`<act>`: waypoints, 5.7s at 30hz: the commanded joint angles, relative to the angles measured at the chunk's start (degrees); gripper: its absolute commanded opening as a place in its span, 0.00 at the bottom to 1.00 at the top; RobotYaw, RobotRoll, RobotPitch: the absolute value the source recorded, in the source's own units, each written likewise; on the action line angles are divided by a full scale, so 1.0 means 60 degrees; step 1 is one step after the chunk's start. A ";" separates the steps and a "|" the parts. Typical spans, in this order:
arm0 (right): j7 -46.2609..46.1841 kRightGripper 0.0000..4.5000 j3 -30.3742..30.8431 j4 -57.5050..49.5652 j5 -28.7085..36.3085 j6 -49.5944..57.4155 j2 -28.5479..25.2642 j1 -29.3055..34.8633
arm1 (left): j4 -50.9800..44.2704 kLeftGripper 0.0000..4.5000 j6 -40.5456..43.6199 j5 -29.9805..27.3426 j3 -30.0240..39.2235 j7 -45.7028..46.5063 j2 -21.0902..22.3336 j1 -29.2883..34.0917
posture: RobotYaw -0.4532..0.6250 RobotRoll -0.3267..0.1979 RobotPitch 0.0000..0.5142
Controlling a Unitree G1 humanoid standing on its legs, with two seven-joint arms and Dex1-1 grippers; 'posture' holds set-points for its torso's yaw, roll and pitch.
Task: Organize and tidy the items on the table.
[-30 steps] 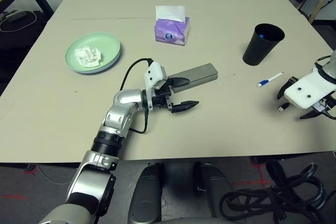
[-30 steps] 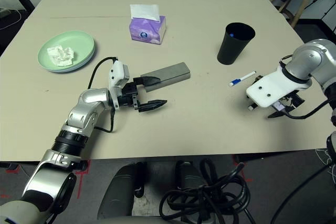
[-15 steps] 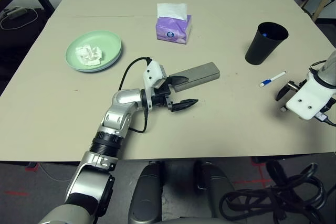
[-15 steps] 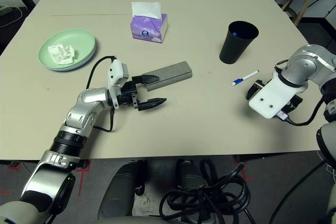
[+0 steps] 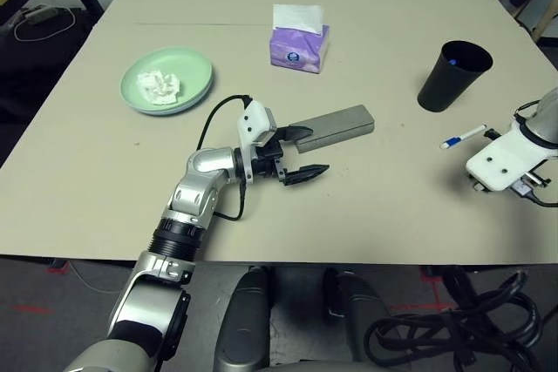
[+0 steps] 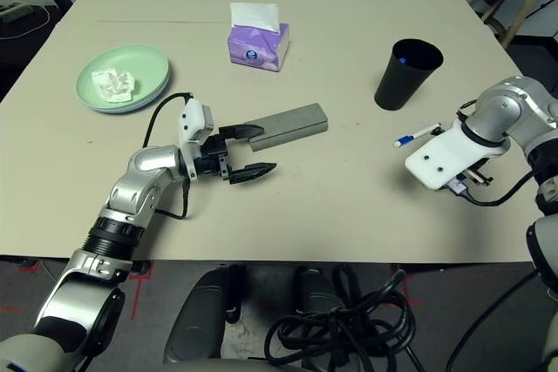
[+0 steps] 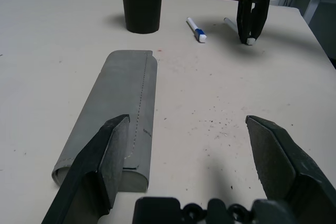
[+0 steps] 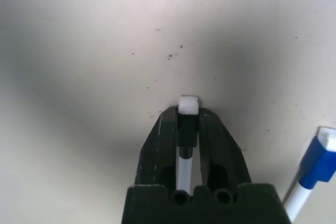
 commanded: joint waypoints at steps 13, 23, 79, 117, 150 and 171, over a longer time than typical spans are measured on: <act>0.0137 0.09 -0.0466 -0.5830 0.8208 0.9251 -0.1440 0.0817 | 0.0635 1.00 -0.0047 -0.0089 -0.0113 -0.0618 0.0245 -0.0474 | 0.49 0.62 0.27; -0.3769 0.09 -0.4747 -0.8090 1.0028 1.2697 0.1045 0.3401 | 0.1155 1.00 -0.0127 -0.0184 0.0106 -0.0440 0.0062 -0.0768 | 0.44 0.62 0.23; -1.3877 0.49 -0.8140 -0.5055 0.5745 1.1645 0.5274 0.0947 | 0.1729 1.00 -0.1045 0.0408 0.0068 0.0207 0.0361 -0.1169 | 0.46 0.62 0.23; -0.1162 0.99 -0.2680 0.1706 0.1508 0.1408 0.1430 -0.0836 | -0.0439 1.00 -0.0477 0.0332 -0.0173 0.0851 0.0156 -0.0141 | 0.54 0.62 0.54; -0.4019 0.99 -0.0326 0.3842 -0.2891 -0.1026 0.1457 -0.3083 | -0.1015 1.00 -0.0594 0.0423 -0.0322 0.1306 0.0275 -0.0133 | 0.57 0.62 0.59; -0.1587 0.07 -0.1288 0.3782 -0.1424 -0.0325 0.1673 -0.3194 | -0.0638 1.00 -0.0819 0.0201 -0.0149 0.1369 0.0138 -0.0411 | 0.55 0.62 0.49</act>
